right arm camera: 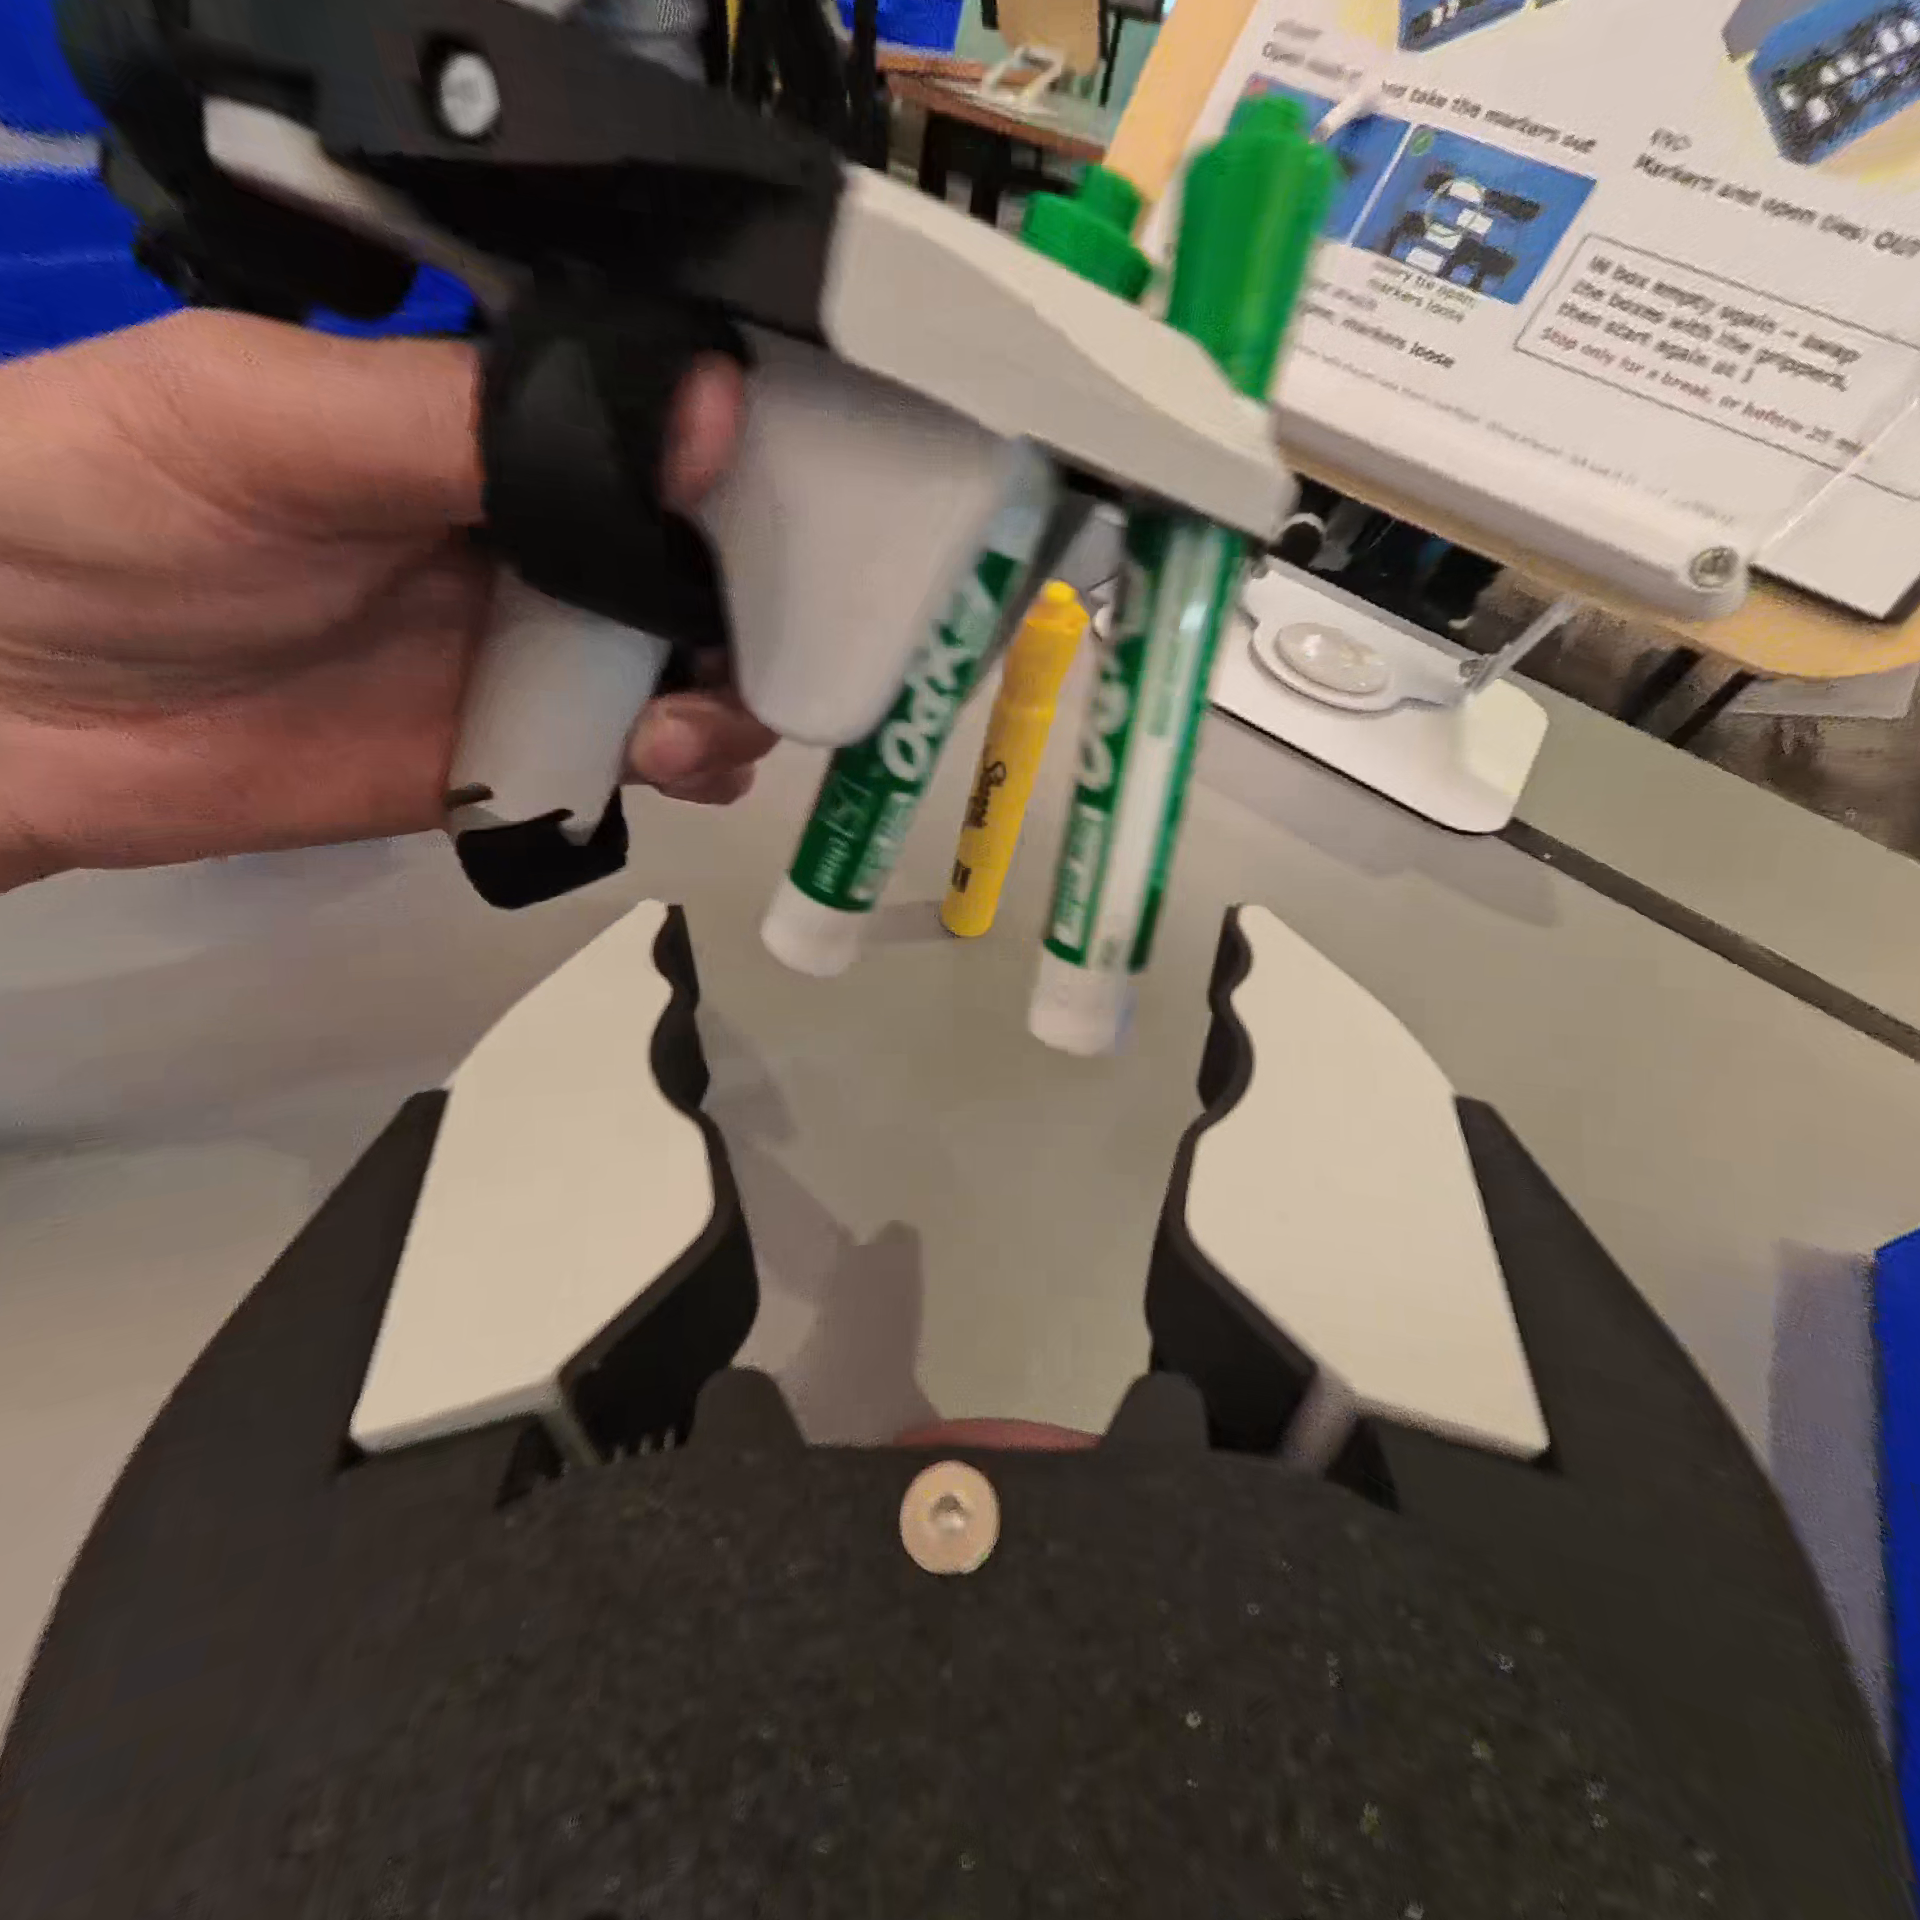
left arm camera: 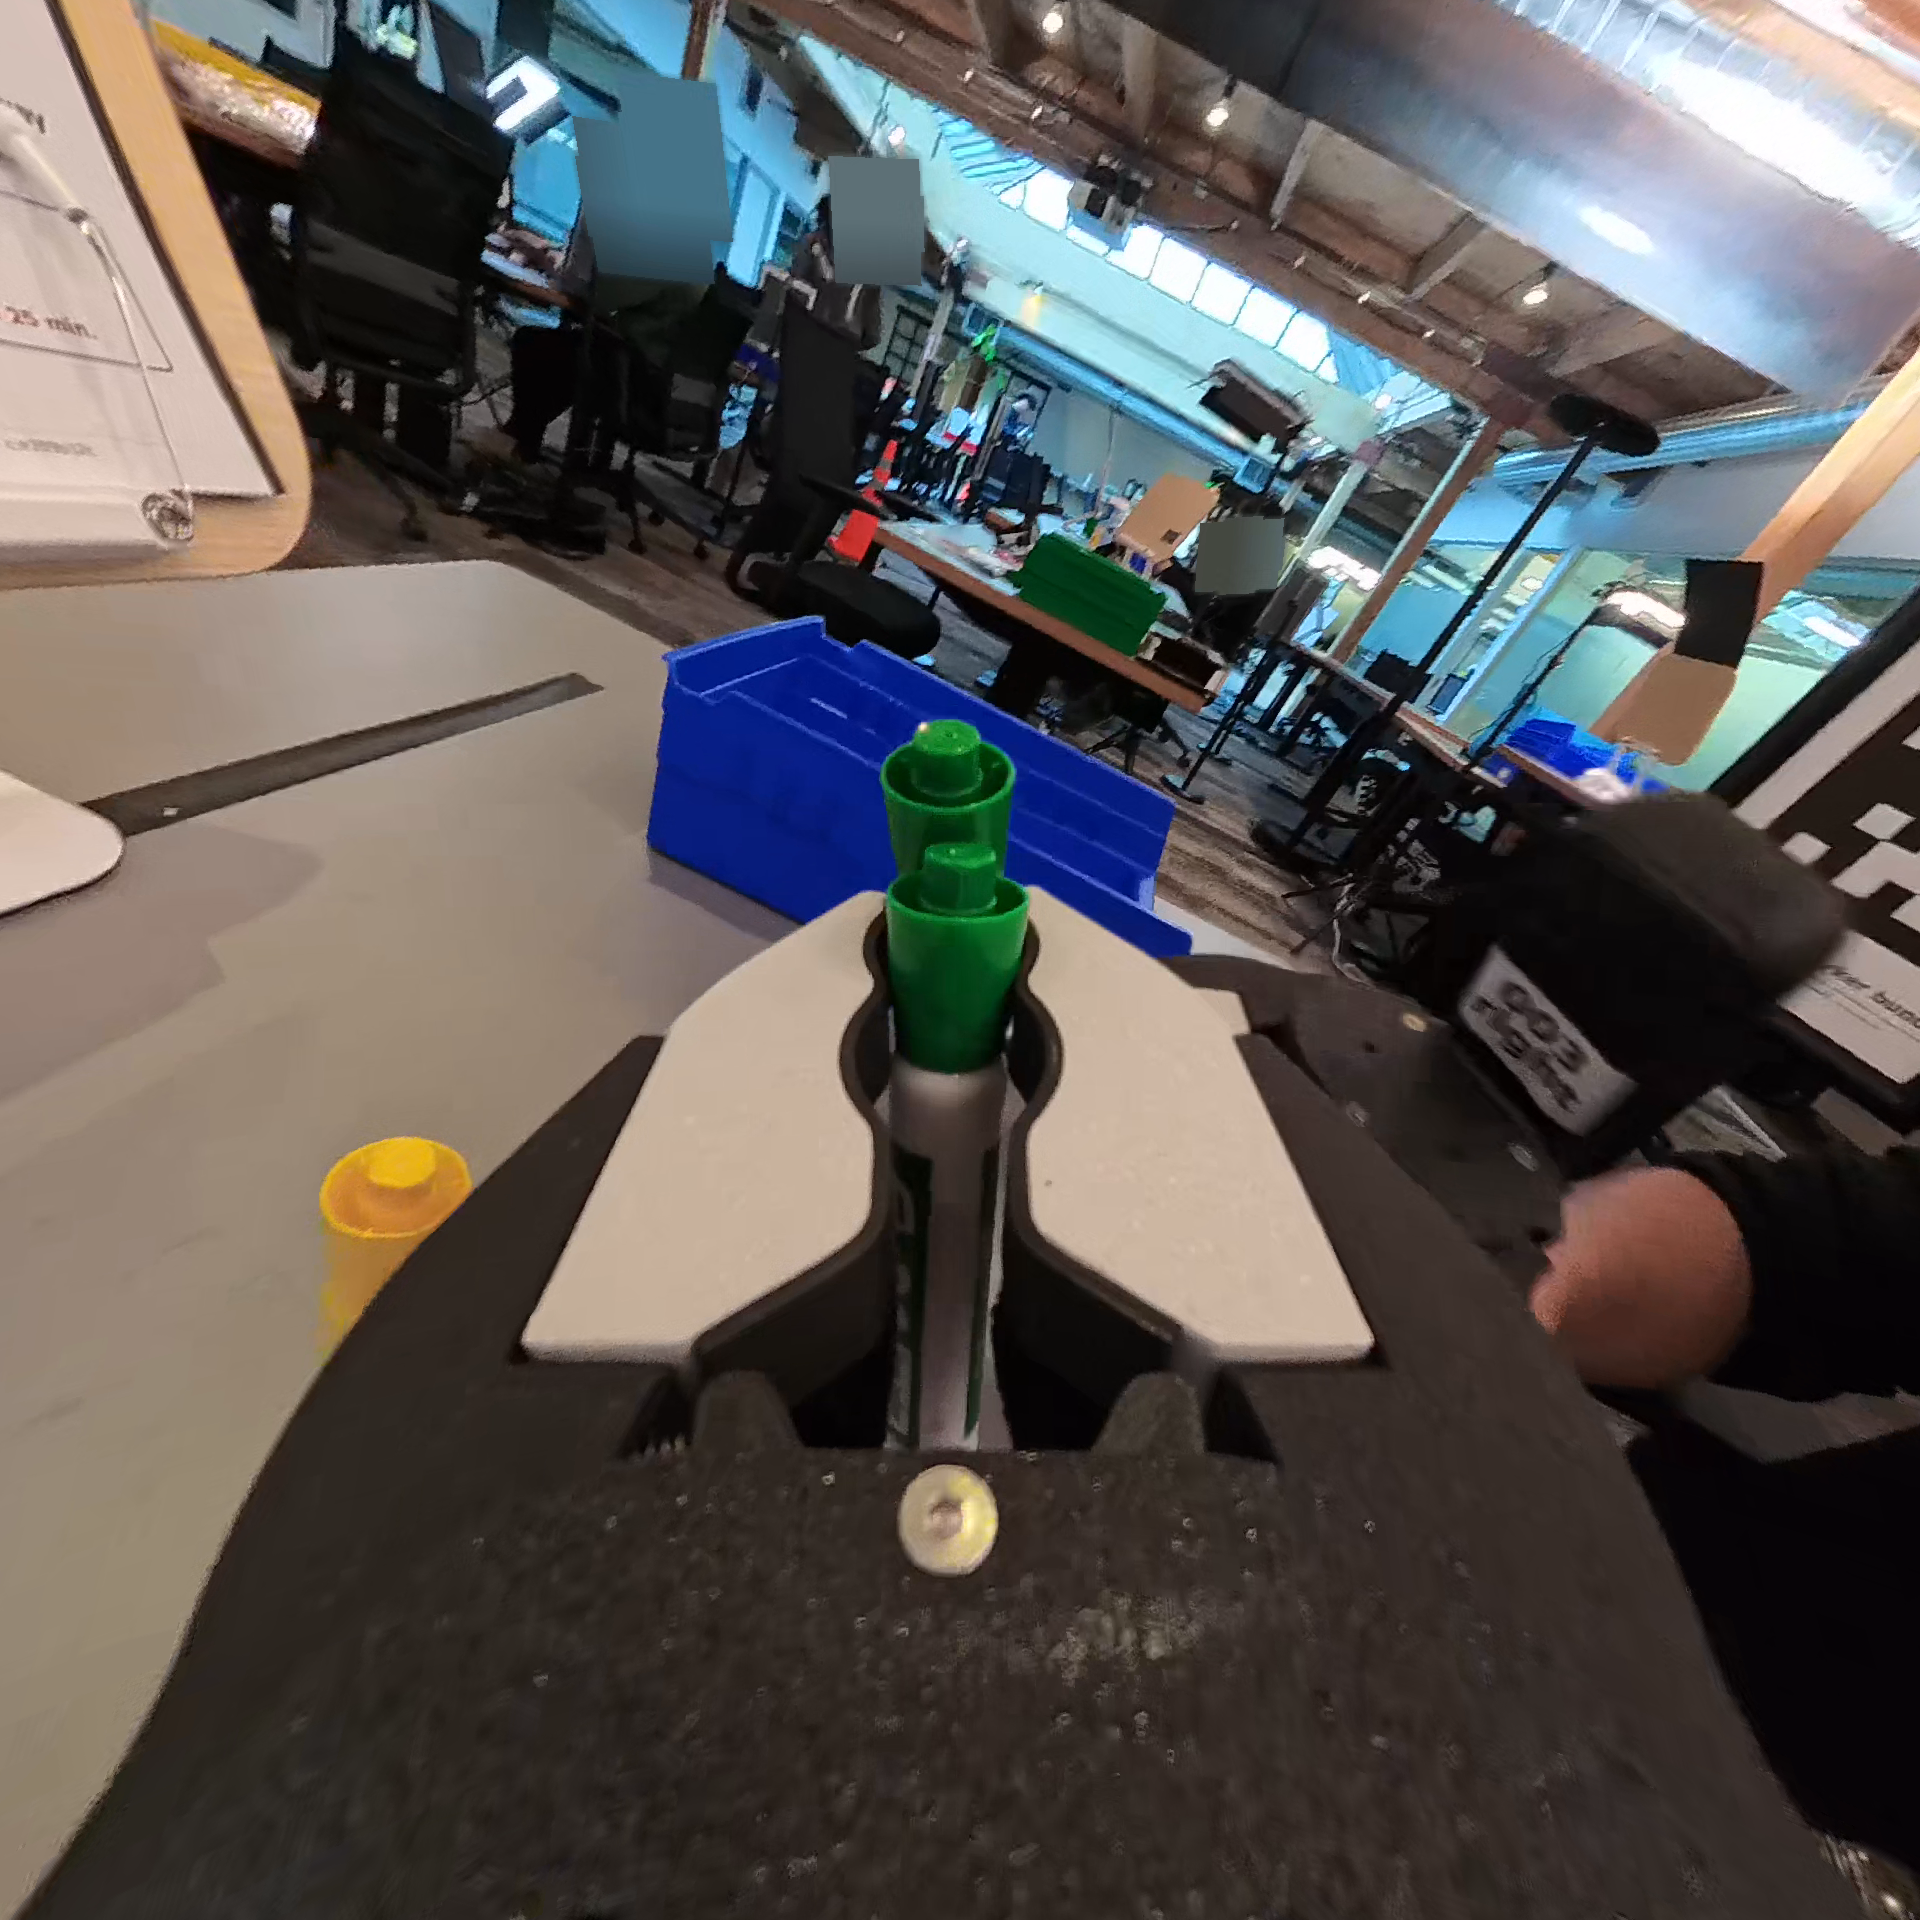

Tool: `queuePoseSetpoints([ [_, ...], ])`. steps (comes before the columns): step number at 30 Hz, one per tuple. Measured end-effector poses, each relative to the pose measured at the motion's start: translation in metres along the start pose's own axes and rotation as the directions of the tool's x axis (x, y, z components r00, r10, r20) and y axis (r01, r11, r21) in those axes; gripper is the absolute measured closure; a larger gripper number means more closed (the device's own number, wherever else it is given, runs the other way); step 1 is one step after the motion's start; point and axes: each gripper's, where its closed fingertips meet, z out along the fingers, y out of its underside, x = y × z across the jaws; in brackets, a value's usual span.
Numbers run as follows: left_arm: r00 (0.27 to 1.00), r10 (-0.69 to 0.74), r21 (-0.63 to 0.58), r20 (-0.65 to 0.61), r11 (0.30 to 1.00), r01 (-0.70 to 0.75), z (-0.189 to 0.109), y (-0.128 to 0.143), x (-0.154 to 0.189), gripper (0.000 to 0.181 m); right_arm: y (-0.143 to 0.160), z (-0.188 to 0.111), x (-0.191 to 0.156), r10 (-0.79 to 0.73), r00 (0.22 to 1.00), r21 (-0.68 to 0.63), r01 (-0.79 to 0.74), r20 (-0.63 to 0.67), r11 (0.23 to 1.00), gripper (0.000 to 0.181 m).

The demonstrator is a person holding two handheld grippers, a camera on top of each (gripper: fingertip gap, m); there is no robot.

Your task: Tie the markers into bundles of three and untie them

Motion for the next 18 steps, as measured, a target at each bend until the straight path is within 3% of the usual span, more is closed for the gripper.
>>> queuePoseSetpoints([
  [4, 0.999, 0.031, -0.043, 0.018, 0.999, -0.031, 0.01, 0.008, 0.008, 0.164, 0.008, 0.01, 0.006, 0.039, 0.995, -0.054, -0.044, -0.088, 0.998, 0.099],
  [10, 0.999, 0.053, -0.097, 0.013, 0.994, -0.051, 0.017, 0.02, 0.012, 0.163, 0.008, 0.009, 0.023, 0.072, 0.993, -0.057, -0.077, -0.089, 0.995, 0.141],
  [18, 0.982, 0.159, -0.095, 0.1, 0.984, -0.15, 0.011, 0.016, -0.005, 0.163, 0.032, 0.012, 0.022, 0.093, 0.995, -0.106, -0.094, -0.018, 0.99, 0.136],
])
